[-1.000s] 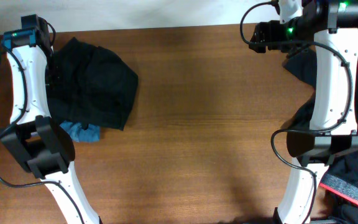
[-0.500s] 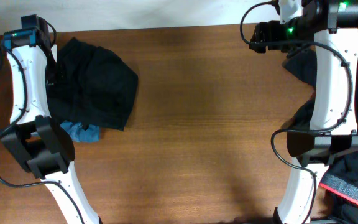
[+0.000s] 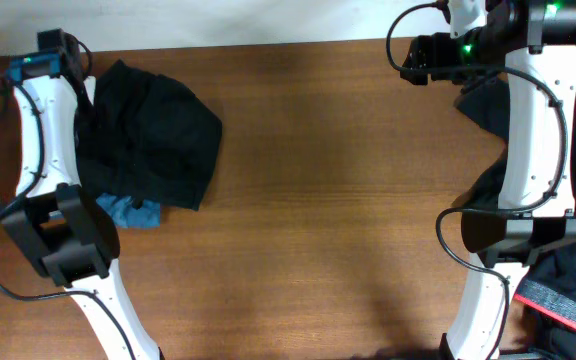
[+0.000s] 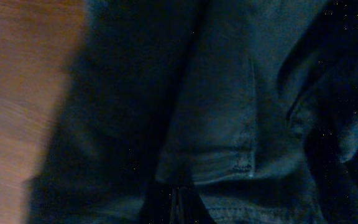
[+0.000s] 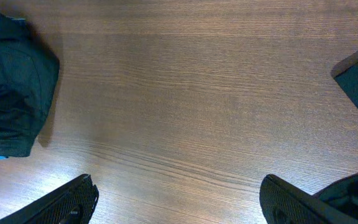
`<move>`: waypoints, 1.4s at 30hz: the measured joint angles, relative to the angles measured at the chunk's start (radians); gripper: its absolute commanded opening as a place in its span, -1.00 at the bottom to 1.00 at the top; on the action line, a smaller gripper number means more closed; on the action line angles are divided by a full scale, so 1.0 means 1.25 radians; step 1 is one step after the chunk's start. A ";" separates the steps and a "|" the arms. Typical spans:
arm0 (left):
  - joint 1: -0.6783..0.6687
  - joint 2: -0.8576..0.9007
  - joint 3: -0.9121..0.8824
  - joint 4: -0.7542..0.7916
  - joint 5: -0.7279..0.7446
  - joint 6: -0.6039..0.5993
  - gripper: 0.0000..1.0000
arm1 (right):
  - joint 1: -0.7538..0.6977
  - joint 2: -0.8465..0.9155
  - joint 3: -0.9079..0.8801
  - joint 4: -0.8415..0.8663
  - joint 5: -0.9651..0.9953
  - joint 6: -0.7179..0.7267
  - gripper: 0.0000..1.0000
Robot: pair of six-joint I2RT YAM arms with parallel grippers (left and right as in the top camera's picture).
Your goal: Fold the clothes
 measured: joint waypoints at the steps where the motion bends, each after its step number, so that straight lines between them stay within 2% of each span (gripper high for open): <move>1: 0.006 0.000 0.026 -0.002 0.000 0.000 -1.00 | 0.000 0.000 0.000 0.000 0.000 0.000 0.78; 7: 0.058 -0.010 0.217 0.011 0.017 0.000 -1.00 | 0.000 0.000 0.000 0.000 0.000 0.000 0.77; 13: 0.089 -0.041 0.238 -0.007 0.019 0.000 -0.99 | 0.000 0.000 0.000 0.000 0.000 0.001 0.77; 21: 0.111 -0.041 0.066 0.039 0.000 0.000 -0.95 | 0.000 0.000 0.000 0.000 0.000 0.000 0.77; 22: 0.118 -0.041 0.046 0.046 -0.002 0.000 -0.80 | 0.000 0.000 0.000 0.000 0.000 0.000 0.78; 23: 0.131 -0.041 0.007 0.060 -0.002 -0.001 -0.76 | 0.000 0.000 0.000 0.000 0.000 0.000 0.78; 26: 0.152 -0.041 -0.082 0.085 -0.001 -0.004 -0.45 | 0.000 0.000 0.000 0.000 0.000 0.000 0.78; 27: 0.154 -0.041 -0.116 0.090 -0.001 -0.003 -0.42 | 0.000 0.000 0.000 0.000 0.000 0.000 0.77; 38: 0.161 -0.043 -0.218 0.154 0.028 -0.003 -0.41 | 0.000 0.000 0.000 0.000 0.000 0.000 0.78; 42: 0.161 -0.046 -0.218 0.153 0.031 -0.003 -0.40 | 0.000 0.000 0.000 0.000 -0.001 0.000 0.86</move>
